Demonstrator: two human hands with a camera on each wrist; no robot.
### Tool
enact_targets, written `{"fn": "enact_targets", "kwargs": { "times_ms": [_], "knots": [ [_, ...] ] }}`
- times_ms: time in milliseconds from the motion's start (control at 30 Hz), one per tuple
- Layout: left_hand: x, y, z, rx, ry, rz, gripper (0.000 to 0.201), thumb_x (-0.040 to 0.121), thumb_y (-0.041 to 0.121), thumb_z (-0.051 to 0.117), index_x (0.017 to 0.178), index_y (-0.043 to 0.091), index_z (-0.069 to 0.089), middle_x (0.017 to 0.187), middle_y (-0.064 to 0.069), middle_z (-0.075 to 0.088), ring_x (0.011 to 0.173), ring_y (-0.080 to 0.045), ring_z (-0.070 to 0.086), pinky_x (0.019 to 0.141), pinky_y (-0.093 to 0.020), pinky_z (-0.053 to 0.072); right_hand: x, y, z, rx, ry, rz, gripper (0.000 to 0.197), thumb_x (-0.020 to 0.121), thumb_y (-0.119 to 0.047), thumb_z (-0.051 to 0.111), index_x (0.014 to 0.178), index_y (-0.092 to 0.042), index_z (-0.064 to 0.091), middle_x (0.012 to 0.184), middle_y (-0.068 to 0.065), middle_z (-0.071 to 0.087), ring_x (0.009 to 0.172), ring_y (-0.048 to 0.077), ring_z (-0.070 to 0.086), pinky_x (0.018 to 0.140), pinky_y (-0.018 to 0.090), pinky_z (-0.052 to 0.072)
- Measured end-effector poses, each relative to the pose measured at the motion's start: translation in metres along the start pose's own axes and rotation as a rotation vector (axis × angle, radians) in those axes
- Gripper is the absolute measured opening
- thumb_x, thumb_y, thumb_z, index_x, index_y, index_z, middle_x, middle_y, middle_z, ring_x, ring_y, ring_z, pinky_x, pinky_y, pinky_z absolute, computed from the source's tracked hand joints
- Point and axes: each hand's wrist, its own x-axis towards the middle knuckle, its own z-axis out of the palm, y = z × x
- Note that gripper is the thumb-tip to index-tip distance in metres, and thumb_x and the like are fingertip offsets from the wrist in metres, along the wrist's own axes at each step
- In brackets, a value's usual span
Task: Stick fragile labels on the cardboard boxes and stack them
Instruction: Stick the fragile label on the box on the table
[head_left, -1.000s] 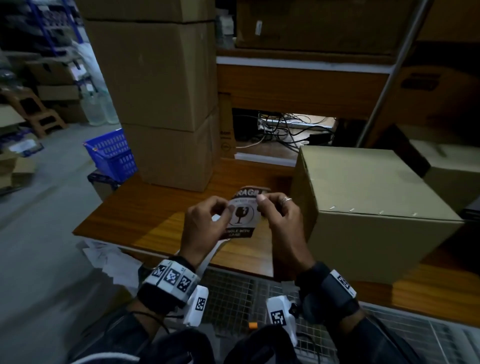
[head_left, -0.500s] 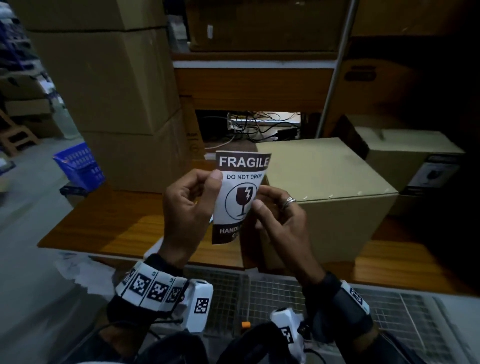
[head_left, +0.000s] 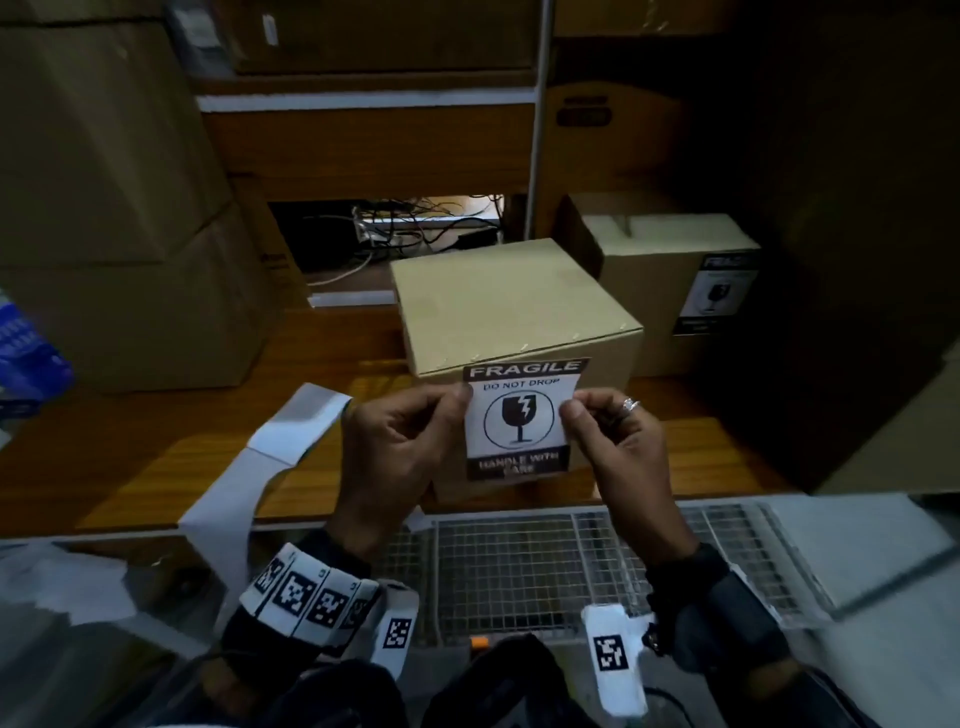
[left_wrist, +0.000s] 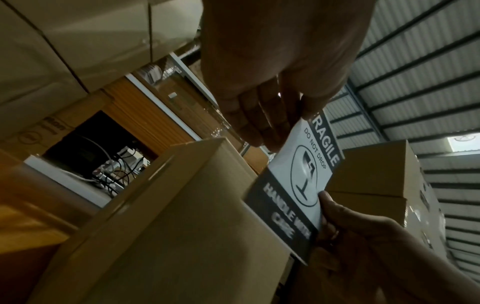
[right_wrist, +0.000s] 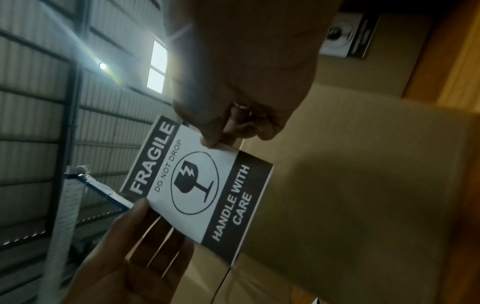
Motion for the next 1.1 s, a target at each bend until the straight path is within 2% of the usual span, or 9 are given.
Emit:
{"fn": "enact_targets", "kwargs": {
  "times_ms": [100,200,267,400,567,733,833,1000,1100],
  "knots": [
    [0.002,0.003,0.012,0.051,0.002,0.035,0.012,0.098,0.023,0.066,0.099,0.019,0.077,0.094,0.012,0.077,0.084,-0.003,0.074,0.06,-0.034,0.062,-0.003,0.002,-0.012,-0.031,0.062,0.008,0.005,0.095,-0.014,0.067,0.097,-0.011,0.07,0.097,0.01,0.076,0.089,0.022,0.073,0.073,0.03,0.061],
    [0.013,0.004,0.013,0.162,0.087,0.114,0.014,0.1,0.022,0.065,0.099,0.014,0.077,0.087,0.004,0.077,0.072,-0.004,0.072,0.057,-0.033,0.06,-0.006,0.009,-0.023,-0.045,0.143,0.058,0.006,0.099,-0.01,0.064,0.102,-0.007,0.068,0.099,0.008,0.076,0.091,0.022,0.074,0.072,0.027,0.06],
    [0.025,0.008,0.011,0.248,0.109,0.214,0.016,0.101,0.021,0.065,0.101,0.011,0.077,0.092,0.0,0.077,0.08,-0.007,0.07,0.065,-0.03,0.06,-0.005,0.01,-0.031,-0.069,0.163,0.093,0.009,0.101,-0.011,0.061,0.104,-0.004,0.066,0.102,0.009,0.076,0.094,0.023,0.074,0.07,0.026,0.06],
    [0.048,-0.003,0.02,0.5,-0.129,0.359,0.031,0.098,0.031,0.062,0.122,0.013,0.07,0.12,-0.005,0.072,0.112,-0.02,0.064,0.094,-0.036,0.053,-0.002,0.015,-0.043,-0.103,0.195,0.17,0.014,0.102,-0.016,0.059,0.11,-0.007,0.065,0.107,0.011,0.074,0.095,0.024,0.074,0.067,0.028,0.061],
    [0.056,-0.029,0.014,0.715,-0.311,0.228,0.05,0.089,0.017,0.077,0.137,0.015,0.062,0.14,-0.009,0.063,0.129,-0.026,0.058,0.108,-0.048,0.047,0.005,0.028,-0.044,-0.11,0.215,0.193,0.008,0.102,-0.016,0.059,0.107,-0.013,0.065,0.106,0.009,0.073,0.094,0.022,0.073,0.066,0.026,0.06],
    [0.06,-0.037,-0.008,0.721,-0.309,0.164,0.051,0.088,0.001,0.073,0.136,0.016,0.063,0.14,-0.007,0.062,0.133,-0.024,0.056,0.111,-0.042,0.046,0.012,0.044,-0.042,-0.107,0.208,0.212,0.008,0.101,-0.016,0.061,0.106,-0.011,0.066,0.104,0.011,0.073,0.094,0.023,0.072,0.063,0.022,0.058],
    [0.068,-0.04,-0.022,0.692,-0.288,0.097,0.051,0.087,-0.002,0.073,0.134,0.017,0.064,0.138,-0.005,0.064,0.131,-0.021,0.057,0.109,-0.042,0.049,0.012,0.051,-0.038,-0.096,0.18,0.233,0.008,0.101,-0.016,0.061,0.106,-0.012,0.066,0.103,0.01,0.072,0.091,0.022,0.073,0.066,0.028,0.06],
    [0.075,-0.03,-0.024,0.788,-0.359,0.08,0.048,0.092,0.01,0.069,0.138,0.021,0.058,0.139,-0.001,0.062,0.128,-0.018,0.055,0.115,-0.041,0.04,0.013,0.054,-0.03,-0.087,0.109,0.241,0.006,0.101,-0.015,0.06,0.104,-0.014,0.066,0.101,0.007,0.073,0.089,0.018,0.074,0.068,0.029,0.061],
    [0.078,-0.017,-0.003,0.72,-0.4,0.143,0.047,0.098,0.021,0.063,0.143,0.016,0.053,0.135,-0.005,0.063,0.12,-0.017,0.057,0.106,-0.033,0.044,0.018,0.053,-0.031,-0.074,0.09,0.24,0.008,0.101,-0.014,0.059,0.106,-0.012,0.065,0.102,0.007,0.073,0.088,0.016,0.074,0.067,0.027,0.061]
  ]
}}
